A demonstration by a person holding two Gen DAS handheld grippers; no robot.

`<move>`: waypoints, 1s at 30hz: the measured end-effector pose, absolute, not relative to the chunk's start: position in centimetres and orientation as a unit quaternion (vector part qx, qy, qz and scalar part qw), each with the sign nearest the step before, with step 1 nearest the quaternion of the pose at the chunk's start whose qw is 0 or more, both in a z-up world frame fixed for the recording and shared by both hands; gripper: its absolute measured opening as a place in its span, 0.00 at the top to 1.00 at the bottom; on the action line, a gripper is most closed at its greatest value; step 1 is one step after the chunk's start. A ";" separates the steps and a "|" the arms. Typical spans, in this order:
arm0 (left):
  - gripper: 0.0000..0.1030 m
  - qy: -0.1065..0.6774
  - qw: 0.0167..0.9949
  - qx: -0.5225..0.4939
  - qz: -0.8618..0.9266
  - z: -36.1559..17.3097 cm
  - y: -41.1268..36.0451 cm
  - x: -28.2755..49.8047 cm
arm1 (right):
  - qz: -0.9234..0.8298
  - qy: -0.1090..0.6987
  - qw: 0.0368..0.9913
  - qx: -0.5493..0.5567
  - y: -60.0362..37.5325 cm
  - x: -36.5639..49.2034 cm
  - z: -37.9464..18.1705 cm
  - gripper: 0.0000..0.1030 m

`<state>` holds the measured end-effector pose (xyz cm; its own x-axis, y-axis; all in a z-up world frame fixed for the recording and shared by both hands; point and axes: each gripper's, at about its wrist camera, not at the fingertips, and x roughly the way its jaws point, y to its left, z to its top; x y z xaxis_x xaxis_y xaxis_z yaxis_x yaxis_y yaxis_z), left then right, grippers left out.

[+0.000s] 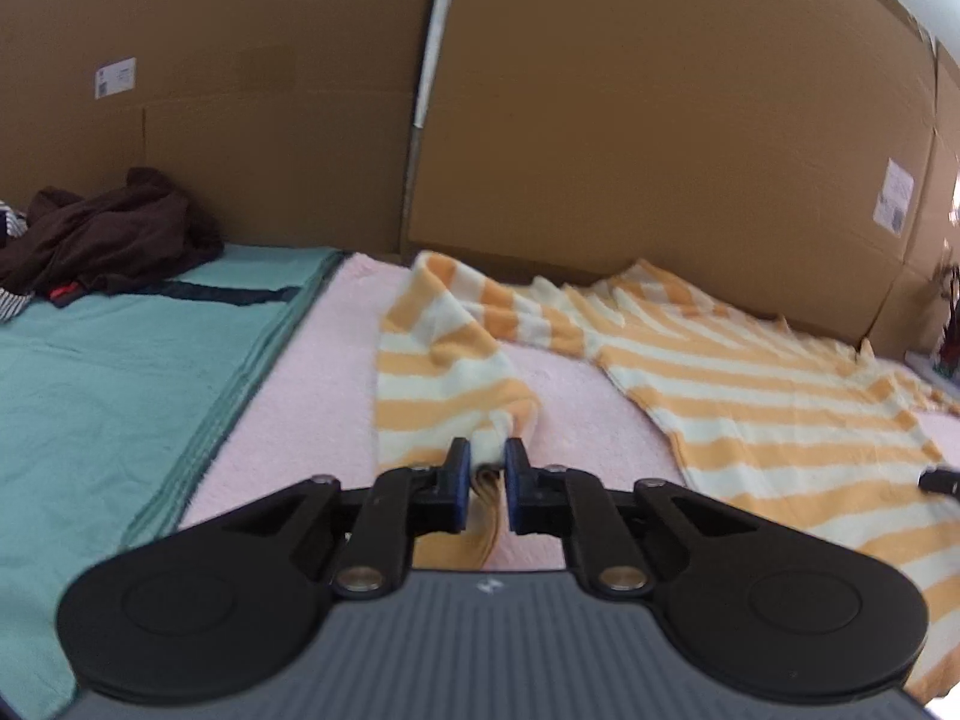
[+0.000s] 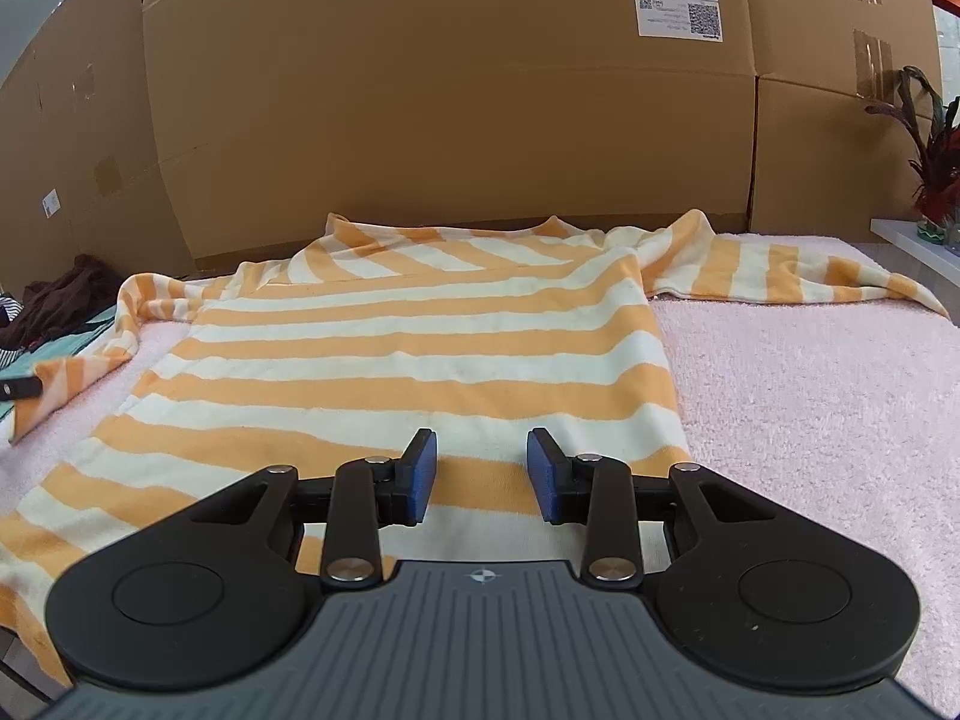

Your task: Fold clothes

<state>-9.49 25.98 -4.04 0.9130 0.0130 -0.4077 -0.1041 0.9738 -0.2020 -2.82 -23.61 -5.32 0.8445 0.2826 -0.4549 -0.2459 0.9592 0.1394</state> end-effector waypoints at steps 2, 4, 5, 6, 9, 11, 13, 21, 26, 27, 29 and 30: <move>0.91 0.183 0.973 -0.137 0.042 -2.1 28.2 -9.6 | 0.136 0.243 0.960 0.029 -23.4 -2.8 -5.3 0.65; 0.91 0.165 0.972 -0.160 0.055 -0.5 30.4 -9.5 | 0.135 0.244 0.960 0.022 -23.3 -2.7 -5.3 0.65; 0.91 0.156 0.971 -0.171 0.062 0.3 31.4 -9.5 | 0.135 0.244 0.960 0.022 -23.3 -2.7 -5.3 0.65; 0.91 0.150 0.970 -0.180 0.070 1.0 32.4 -9.4 | 0.135 0.245 0.960 0.022 -23.3 -2.6 -5.3 0.64; 0.92 0.138 0.967 -0.194 0.095 2.6 34.7 -8.8 | 0.133 0.249 0.959 0.016 -23.1 -2.5 -5.2 0.64; 0.92 0.129 0.965 -0.201 0.109 3.5 35.8 -8.5 | 0.133 0.258 0.957 0.013 -23.0 -2.2 -4.8 0.64; 0.92 0.120 0.964 -0.203 0.121 4.2 36.7 -8.4 | 0.141 0.271 0.952 0.024 -22.9 -1.9 -4.2 0.66; 0.92 0.097 0.964 -0.182 0.168 5.5 38.9 -7.6 | 0.265 0.250 0.931 -0.008 -16.5 0.0 0.3 0.73; 0.92 0.091 0.962 -0.176 0.185 5.2 40.5 -6.7 | 0.340 0.250 0.903 -0.083 -8.6 2.3 0.6 0.69; 0.92 0.091 0.963 -0.175 0.184 5.2 40.7 -6.5 | 0.351 0.246 0.898 -0.103 -6.8 2.6 0.5 0.67; 0.92 0.094 0.966 -0.156 0.185 5.1 41.0 -5.9 | 0.371 0.233 0.888 -0.140 -3.7 3.2 0.3 0.66; 0.92 0.098 0.966 -0.146 0.190 5.0 41.1 -5.6 | 0.380 0.228 0.883 -0.158 -2.3 3.6 0.1 0.66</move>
